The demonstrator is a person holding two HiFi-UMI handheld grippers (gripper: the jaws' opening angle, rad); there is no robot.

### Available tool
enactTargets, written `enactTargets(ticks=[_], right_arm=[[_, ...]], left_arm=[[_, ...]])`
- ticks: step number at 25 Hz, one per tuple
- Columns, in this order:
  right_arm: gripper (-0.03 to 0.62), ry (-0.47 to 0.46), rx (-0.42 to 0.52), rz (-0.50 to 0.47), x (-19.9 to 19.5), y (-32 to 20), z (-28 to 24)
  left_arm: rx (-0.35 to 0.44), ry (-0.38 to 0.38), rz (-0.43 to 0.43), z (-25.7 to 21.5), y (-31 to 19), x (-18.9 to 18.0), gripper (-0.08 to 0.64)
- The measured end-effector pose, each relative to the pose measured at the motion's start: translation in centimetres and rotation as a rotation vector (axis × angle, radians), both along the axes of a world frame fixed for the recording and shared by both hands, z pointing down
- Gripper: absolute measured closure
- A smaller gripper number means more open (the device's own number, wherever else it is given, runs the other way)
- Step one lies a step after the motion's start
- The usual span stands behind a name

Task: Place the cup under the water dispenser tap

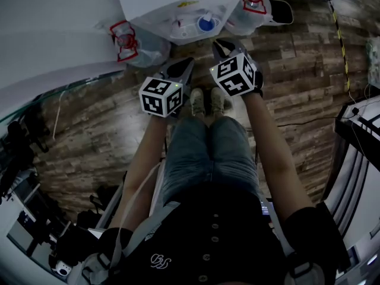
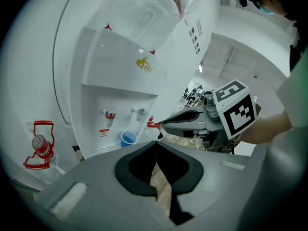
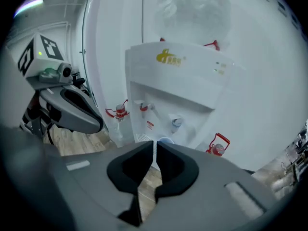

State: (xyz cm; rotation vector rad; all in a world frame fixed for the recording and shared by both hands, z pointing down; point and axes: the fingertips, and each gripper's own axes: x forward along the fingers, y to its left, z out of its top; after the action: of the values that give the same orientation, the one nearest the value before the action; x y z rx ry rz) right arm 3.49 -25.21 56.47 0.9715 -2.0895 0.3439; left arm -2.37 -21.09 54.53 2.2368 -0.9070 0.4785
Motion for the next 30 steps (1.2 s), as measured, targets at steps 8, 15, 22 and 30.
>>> enactTargets(ticks=[8,15,22,30], right_arm=[[0.592,-0.088,0.035,0.098,2.4,1.5,-6.0],[0.592,-0.134,0.122,0.076,1.2,3.1,-11.1],[0.592,-0.19,0.201,-0.006,-0.4,3.6,-17.9],[0.592,-0.276,0.199,0.028,-0.7,4.2,-20.4]], left_arm=[[0.03,0.021,0.028,-5.0,0.3,1.2,0.561],[0.086,0.055,0.075,-9.6,0.5,1.8,0.561],[0.142,0.098,0.073,-14.4,0.6,1.3,0.561],[0.213,0.151,0.09,-18.2,1.0,1.6,0.561]])
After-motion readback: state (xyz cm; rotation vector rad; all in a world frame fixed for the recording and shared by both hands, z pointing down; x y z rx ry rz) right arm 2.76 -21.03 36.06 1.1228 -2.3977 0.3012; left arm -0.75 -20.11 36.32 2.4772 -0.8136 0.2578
